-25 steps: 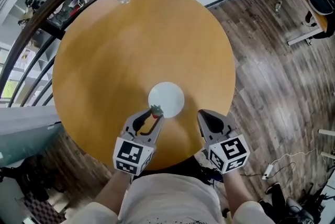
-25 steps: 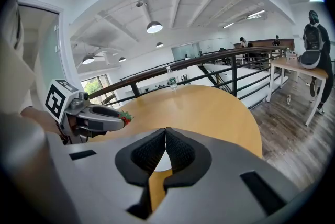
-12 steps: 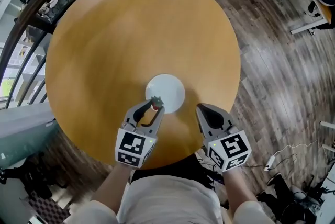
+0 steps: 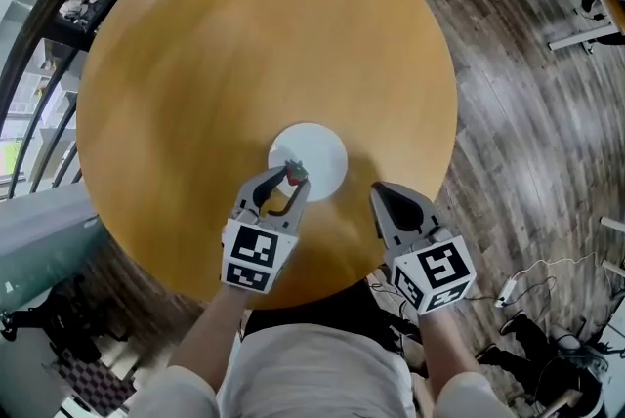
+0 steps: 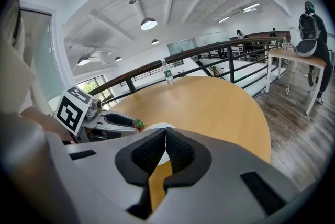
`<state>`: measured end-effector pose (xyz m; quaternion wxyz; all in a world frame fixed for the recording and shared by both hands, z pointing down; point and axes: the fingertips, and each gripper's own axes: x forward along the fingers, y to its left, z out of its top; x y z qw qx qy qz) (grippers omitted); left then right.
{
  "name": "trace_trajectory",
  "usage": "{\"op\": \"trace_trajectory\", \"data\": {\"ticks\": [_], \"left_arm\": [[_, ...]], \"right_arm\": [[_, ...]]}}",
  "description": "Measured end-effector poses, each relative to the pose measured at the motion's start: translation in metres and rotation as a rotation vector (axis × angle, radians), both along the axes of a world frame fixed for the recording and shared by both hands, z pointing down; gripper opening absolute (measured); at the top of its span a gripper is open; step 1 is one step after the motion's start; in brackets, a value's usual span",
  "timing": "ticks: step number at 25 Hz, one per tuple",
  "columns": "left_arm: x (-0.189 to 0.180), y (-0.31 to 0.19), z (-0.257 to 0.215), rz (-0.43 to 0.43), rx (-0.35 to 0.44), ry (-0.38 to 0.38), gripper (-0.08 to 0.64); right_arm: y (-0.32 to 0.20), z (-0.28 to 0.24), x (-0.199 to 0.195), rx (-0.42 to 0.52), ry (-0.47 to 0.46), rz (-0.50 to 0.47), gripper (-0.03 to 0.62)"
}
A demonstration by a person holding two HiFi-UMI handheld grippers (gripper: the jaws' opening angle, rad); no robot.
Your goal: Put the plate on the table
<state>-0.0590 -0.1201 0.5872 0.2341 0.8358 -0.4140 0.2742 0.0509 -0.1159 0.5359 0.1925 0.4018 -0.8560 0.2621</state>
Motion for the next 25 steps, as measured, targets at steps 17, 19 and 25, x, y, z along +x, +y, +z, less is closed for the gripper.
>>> {"op": "trace_trajectory", "data": {"ticks": [17, 19, 25], "left_arm": [[0.012, -0.008, 0.053, 0.100, -0.034, -0.143, 0.149], [0.014, -0.008, 0.056, 0.115, -0.035, -0.160, 0.149], [0.014, -0.007, 0.067, 0.121, -0.052, -0.175, 0.149]], "right_arm": [[0.003, 0.016, 0.016, -0.029, -0.006, 0.034, 0.025], [0.004, 0.016, 0.016, -0.033, -0.006, 0.035, 0.025], [0.008, 0.020, 0.013, -0.042, -0.009, 0.035, 0.025]]}}
